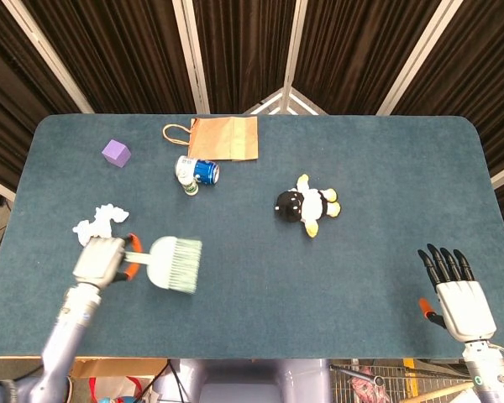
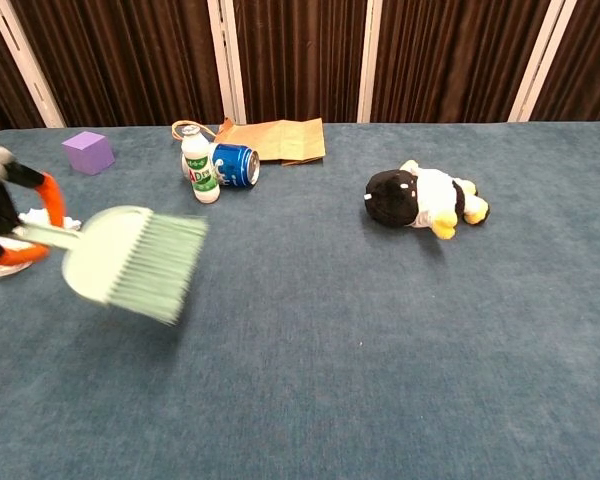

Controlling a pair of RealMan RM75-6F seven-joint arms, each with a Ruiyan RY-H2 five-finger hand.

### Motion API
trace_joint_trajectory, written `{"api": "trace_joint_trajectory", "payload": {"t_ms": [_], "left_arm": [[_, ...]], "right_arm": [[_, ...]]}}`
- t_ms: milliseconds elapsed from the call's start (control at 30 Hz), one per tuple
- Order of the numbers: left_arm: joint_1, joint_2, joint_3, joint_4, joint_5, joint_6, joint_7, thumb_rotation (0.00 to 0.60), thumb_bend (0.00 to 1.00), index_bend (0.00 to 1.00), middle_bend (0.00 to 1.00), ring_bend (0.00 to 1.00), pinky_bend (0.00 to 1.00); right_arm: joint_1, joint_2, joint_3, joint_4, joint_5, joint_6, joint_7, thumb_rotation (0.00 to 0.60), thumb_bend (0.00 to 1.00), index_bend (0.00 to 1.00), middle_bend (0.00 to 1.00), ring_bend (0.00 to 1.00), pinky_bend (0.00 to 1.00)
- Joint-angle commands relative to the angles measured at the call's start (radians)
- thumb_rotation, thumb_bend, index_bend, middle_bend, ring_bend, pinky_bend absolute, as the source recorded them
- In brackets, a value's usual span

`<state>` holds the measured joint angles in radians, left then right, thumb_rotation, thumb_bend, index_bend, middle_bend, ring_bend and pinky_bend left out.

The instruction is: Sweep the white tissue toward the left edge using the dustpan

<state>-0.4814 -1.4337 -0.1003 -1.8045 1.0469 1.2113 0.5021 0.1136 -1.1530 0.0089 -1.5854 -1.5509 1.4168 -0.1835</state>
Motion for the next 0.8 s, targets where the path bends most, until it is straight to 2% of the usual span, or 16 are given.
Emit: {"api": "trace_joint_trajectory", "payload": {"t_ms": [33,100,200,267,333,400,533,600,667,800], "left_arm": [[-0.020,-0.111,0.023,0.034,-0.042,0.020,0.104,0.600,0.14,0.44,0.99,0.99,1.00],[-0.019,-0.134,0.024,0.042,-0.059,0.032,0.130,0.600,0.04,0.36,0.95,0.97,1.00],[-0.010,-0.127,0.028,0.040,-0.064,0.044,0.129,0.600,0.00,0.24,0.80,0.84,0.93],[-0.001,-0.103,0.033,0.032,-0.049,0.050,0.113,0.600,0.00,0.11,0.62,0.69,0.79],[0.010,-0.073,0.038,0.023,-0.031,0.056,0.092,0.600,0.00,0.03,0.46,0.55,0.65],[0.029,-0.028,0.047,0.010,0.009,0.072,0.049,0.600,0.00,0.00,0.31,0.40,0.51],[0.092,0.074,0.088,0.020,0.169,0.147,-0.093,0.600,0.00,0.00,0.04,0.11,0.24],[0.124,0.114,0.120,0.055,0.261,0.197,-0.149,0.600,0.00,0.00,0.00,0.03,0.13],[0.158,0.148,0.152,0.112,0.356,0.263,-0.188,0.600,0.00,0.00,0.00,0.00,0.05],[0.225,0.171,0.185,0.232,0.479,0.397,-0.259,0.600,0.00,0.00,0.00,0.00,0.00]], "right_arm": [[-0.001,0.002,0.000,0.000,0.002,0.000,0.002,0.600,0.32,0.00,0.00,0.00,0.00],[-0.002,0.005,0.001,-0.001,0.005,0.001,0.007,0.600,0.32,0.00,0.00,0.00,0.00],[-0.004,0.012,0.003,-0.002,0.010,0.002,0.014,0.600,0.32,0.00,0.00,0.00,0.00],[-0.004,0.013,0.004,-0.003,0.014,0.000,0.018,0.600,0.32,0.00,0.00,0.00,0.00],[-0.005,0.013,0.004,-0.004,0.015,0.000,0.018,0.600,0.32,0.00,0.00,0.00,0.00],[-0.006,0.013,0.004,-0.005,0.014,0.002,0.016,0.600,0.32,0.00,0.00,0.00,0.00],[-0.006,0.013,0.002,-0.006,0.012,0.003,0.010,0.600,0.32,0.00,0.00,0.00,0.00],[-0.006,0.011,0.004,-0.005,0.011,0.004,0.006,0.600,0.32,0.00,0.00,0.00,0.00],[-0.006,0.008,0.006,-0.004,0.014,0.005,0.003,0.600,0.32,0.00,0.00,0.00,0.00],[-0.008,0.004,0.007,-0.003,0.009,0.014,-0.005,0.600,0.32,0.00,0.00,0.00,0.00]]}}
